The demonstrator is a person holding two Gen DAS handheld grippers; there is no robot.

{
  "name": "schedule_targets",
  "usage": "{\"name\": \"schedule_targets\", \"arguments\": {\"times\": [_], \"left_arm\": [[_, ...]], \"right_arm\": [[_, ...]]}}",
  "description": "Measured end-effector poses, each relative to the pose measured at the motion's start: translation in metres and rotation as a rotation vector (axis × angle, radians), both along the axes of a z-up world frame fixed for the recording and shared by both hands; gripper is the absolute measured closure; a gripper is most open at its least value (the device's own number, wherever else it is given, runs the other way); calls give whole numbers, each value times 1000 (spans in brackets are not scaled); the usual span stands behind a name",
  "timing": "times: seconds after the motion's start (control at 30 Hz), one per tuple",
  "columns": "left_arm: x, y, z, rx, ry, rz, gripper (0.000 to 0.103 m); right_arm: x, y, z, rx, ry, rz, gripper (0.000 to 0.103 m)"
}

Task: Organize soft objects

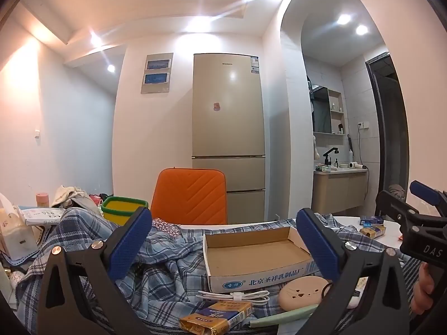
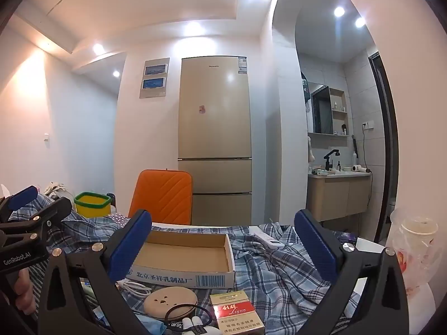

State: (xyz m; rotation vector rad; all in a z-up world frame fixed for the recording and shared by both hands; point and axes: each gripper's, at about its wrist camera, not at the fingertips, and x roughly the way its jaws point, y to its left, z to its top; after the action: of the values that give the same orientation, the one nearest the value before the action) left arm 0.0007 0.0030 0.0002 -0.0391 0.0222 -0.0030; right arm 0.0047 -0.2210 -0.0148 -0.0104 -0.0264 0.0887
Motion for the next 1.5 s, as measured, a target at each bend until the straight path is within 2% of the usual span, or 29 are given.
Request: {"name": "schedule_targets", "arguments": {"times": [0.07, 0.1, 0.93, 1.5], "left_arm": [[1, 5, 0, -10, 3, -2, 0], [-1, -3, 0, 39, -11, 3, 0], [-1, -1, 2, 7, 7, -21, 0], [-3, -6, -2, 30, -22, -32, 0]], "right_arm": [[0, 0, 0, 0, 2, 1, 0], [0, -1, 0, 1, 3, 1, 0], [0, 0, -2, -13, 21, -7, 0], [2, 0, -1, -13, 39, -16, 0]]}}
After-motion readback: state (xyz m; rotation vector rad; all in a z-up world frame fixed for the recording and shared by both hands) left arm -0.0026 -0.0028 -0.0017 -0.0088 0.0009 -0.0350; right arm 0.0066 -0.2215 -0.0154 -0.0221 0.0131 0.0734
